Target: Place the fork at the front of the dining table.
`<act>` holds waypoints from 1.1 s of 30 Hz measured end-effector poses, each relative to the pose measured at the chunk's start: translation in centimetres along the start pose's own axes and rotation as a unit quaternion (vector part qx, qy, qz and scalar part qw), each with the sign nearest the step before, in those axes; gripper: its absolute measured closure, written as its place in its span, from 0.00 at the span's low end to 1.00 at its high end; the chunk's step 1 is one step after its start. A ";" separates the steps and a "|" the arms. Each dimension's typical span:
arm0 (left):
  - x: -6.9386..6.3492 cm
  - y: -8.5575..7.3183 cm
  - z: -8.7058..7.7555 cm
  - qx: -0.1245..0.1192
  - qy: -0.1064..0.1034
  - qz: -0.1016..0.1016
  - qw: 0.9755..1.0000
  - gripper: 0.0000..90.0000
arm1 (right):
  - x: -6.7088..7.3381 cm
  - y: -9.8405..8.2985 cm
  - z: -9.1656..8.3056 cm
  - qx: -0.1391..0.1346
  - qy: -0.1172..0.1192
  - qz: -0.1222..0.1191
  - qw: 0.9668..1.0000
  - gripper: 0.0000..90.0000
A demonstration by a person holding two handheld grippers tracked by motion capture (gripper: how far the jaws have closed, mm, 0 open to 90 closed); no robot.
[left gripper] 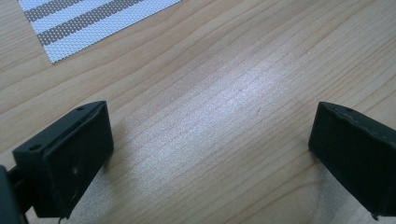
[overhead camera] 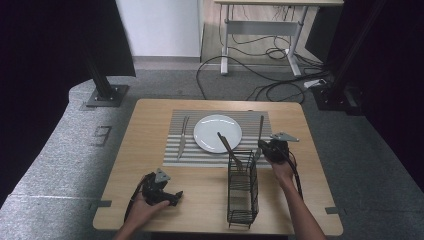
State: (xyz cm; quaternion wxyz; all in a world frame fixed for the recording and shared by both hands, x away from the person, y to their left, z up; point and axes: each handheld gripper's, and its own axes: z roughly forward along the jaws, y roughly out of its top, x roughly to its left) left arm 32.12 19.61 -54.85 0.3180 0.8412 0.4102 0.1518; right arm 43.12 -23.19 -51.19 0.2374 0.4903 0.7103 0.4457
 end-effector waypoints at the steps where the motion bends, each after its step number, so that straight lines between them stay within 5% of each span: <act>1: 0.0 0.0 0.0 0.000 0.000 0.000 1.000 0.00 | 0.0 0.0 0.0 -0.001 -0.001 0.001 1.000 0.95; 16: 0.0 0.0 0.0 0.000 0.000 0.000 1.000 0.00 | -0.4 -0.6 0.5 0.013 -0.001 0.007 1.000 0.95; 23: 0.0 0.0 0.0 0.000 0.001 0.000 1.000 0.00 | -1.4 -0.9 0.9 0.019 0.008 0.034 0.999 0.95; 33: 0.0 0.0 0.0 0.000 0.000 -0.001 1.000 0.00 | -2.0 -0.9 1.1 0.014 0.016 0.043 0.999 0.96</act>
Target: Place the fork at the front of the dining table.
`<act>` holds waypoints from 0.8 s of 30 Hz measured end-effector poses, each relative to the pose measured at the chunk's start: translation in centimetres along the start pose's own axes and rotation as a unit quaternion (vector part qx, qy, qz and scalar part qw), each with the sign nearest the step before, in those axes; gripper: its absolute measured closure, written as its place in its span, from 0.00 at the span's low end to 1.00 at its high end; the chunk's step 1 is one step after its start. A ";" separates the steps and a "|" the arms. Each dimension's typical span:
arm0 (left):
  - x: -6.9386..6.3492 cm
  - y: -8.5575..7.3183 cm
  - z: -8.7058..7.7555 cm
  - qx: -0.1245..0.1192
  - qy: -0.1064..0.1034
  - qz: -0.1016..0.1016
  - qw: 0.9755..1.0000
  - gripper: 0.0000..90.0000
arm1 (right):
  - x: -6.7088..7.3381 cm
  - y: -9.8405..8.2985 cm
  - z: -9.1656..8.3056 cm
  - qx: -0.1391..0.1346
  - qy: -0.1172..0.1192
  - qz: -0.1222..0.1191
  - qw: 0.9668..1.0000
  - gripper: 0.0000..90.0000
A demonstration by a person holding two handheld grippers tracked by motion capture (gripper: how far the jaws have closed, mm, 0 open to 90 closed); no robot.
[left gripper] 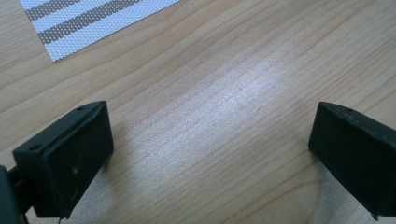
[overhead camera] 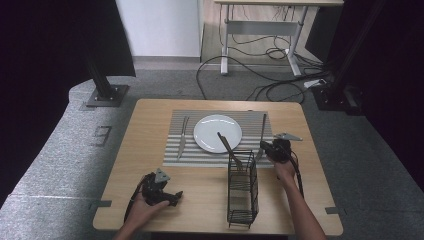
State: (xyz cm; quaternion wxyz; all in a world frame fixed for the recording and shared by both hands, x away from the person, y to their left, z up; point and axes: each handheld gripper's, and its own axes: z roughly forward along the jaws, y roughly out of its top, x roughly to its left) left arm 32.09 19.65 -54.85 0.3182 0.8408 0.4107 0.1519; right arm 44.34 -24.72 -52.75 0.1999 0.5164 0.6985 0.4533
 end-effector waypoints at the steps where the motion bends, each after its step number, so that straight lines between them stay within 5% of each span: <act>1: 0.0 0.0 0.0 0.000 0.000 0.000 1.000 0.00 | 0.0 0.0 0.1 0.000 0.002 0.000 1.000 0.96; 11: 0.0 0.0 0.0 0.000 0.000 0.000 1.000 0.00 | -0.2 0.4 1.3 0.034 0.009 0.003 0.999 0.95; 24: 0.0 -0.1 -0.1 -0.001 0.001 -0.002 1.000 0.00 | -0.8 -0.4 2.3 0.059 -0.017 0.011 0.998 0.99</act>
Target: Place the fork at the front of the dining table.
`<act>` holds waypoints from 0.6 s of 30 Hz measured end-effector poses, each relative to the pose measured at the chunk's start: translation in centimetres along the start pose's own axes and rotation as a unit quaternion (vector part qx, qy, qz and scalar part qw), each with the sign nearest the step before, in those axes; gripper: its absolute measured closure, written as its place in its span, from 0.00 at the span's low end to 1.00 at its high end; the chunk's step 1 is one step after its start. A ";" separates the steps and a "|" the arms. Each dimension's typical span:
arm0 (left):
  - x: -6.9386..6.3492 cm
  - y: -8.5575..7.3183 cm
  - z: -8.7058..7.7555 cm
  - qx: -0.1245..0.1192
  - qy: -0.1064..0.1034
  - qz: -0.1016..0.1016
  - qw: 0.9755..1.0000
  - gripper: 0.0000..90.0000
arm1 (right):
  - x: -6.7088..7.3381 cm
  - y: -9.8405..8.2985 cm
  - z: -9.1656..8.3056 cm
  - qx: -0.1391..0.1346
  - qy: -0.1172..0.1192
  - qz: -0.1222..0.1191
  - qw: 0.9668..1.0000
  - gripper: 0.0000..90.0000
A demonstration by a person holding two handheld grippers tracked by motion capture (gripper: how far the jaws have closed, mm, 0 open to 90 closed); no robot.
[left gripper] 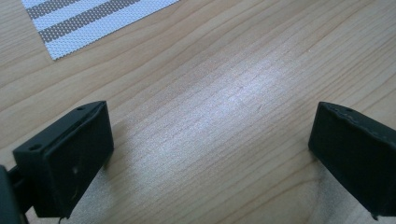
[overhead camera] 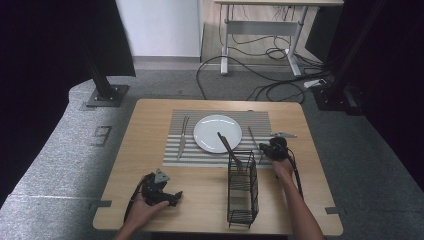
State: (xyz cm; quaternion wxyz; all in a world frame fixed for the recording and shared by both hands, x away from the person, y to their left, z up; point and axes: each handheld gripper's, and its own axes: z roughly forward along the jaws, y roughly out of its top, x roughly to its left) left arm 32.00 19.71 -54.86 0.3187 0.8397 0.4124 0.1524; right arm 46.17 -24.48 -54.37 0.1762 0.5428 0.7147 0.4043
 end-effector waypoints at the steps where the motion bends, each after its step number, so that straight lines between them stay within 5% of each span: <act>1: 0.0 0.0 0.0 0.000 0.000 0.000 1.000 0.00 | 0.0 0.0 0.0 0.000 -0.002 -0.002 1.000 0.99; 18: 0.0 0.0 0.0 0.000 0.000 0.000 1.000 0.00 | 0.2 0.3 -0.9 -0.002 0.011 -0.018 1.000 0.80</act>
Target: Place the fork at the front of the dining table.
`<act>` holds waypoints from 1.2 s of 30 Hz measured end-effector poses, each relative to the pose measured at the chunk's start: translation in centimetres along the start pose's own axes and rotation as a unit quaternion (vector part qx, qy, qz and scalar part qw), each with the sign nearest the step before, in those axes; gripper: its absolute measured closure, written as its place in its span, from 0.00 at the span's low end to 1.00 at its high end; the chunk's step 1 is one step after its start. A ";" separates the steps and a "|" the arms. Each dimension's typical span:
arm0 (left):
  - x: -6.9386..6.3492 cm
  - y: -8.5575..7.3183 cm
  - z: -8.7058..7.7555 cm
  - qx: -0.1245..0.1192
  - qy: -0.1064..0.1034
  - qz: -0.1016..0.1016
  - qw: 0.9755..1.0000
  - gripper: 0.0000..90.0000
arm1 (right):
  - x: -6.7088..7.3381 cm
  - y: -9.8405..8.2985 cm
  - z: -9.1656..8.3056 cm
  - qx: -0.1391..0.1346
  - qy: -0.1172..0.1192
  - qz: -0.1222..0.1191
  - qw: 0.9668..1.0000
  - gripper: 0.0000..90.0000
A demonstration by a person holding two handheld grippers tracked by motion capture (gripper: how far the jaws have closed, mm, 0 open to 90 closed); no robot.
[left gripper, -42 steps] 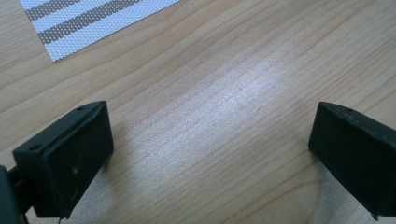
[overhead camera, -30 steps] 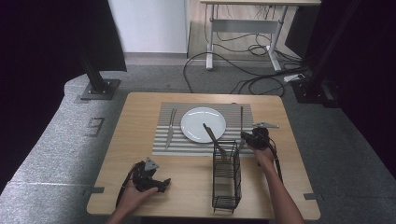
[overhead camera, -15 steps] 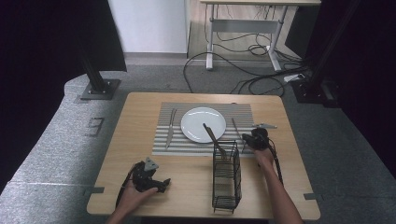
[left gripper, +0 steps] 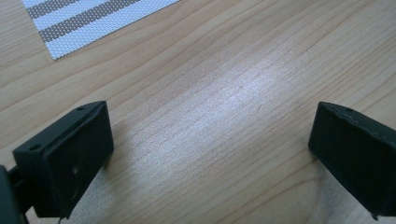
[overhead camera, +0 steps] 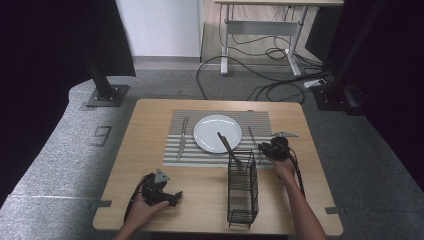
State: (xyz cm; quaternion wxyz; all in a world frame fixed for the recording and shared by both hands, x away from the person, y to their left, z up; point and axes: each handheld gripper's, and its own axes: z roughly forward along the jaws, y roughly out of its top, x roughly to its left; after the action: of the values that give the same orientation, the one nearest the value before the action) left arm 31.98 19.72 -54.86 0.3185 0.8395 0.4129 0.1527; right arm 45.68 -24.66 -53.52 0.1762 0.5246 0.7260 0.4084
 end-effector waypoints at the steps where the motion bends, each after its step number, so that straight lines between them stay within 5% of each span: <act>1: 0.0 0.0 0.0 0.000 0.000 0.000 1.000 0.00 | 0.1 0.0 0.1 0.002 0.000 -0.003 1.000 0.80; 9: 0.0 0.0 0.0 0.000 0.000 0.000 1.000 0.00 | 0.5 -0.4 1.1 0.022 -0.007 -0.014 1.000 0.83; 19: 0.0 0.0 0.0 0.000 0.000 0.000 1.000 0.00 | 0.3 -0.4 2.1 0.018 -0.030 0.020 0.999 0.96; 27: 0.0 0.0 0.0 0.000 0.000 0.000 1.000 0.00 | 0.4 0.1 2.8 0.011 -0.039 0.035 0.999 0.96; 30: 0.0 0.0 0.0 0.000 0.000 0.000 1.000 0.00 | 0.3 0.1 3.0 0.005 -0.038 0.041 0.998 0.85; 36: 0.0 0.0 -0.1 0.001 0.000 0.000 1.000 0.00 | 0.0 -0.1 2.5 0.004 -0.053 0.038 0.998 0.81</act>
State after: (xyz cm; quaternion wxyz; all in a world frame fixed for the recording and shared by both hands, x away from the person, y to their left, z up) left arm 31.95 19.79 -54.85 0.3177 0.8398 0.4128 0.1527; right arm 47.35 -23.66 -55.09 0.1970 0.5733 0.6966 0.3837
